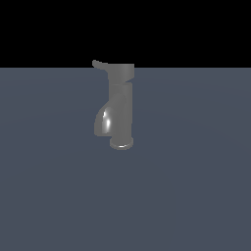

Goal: Turn on the faucet by rotating a designated handle.

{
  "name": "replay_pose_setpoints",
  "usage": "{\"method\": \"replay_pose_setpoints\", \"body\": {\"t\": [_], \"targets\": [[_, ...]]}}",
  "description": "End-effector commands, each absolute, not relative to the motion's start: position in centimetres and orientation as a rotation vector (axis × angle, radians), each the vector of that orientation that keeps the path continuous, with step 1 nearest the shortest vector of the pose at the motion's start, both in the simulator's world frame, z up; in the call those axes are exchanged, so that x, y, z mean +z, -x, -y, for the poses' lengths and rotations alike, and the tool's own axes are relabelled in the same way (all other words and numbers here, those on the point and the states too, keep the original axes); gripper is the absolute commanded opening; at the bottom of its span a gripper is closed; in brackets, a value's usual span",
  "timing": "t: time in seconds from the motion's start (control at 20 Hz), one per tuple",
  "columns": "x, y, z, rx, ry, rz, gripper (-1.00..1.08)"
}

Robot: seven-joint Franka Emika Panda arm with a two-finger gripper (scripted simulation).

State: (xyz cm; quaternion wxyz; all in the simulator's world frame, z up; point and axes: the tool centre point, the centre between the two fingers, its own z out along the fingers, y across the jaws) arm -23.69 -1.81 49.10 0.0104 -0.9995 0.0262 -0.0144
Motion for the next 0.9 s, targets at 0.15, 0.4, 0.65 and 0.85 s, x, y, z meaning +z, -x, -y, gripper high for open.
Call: {"method": "replay_pose_setpoints", "body": {"t": [0.15,0.4,0.65,0.85], "targets": [[49.0,22.5,1.7,-0.041,3.111,-0.173,-1.00],[48.8,20.7,1.4,-0.036,3.096,-0.303,-1.00],[48.5,18.4,1.1,-0.028,3.068,-0.475,-1.00],[48.0,16.4,0.8,-0.021,3.038,-0.619,-1.00]]}}
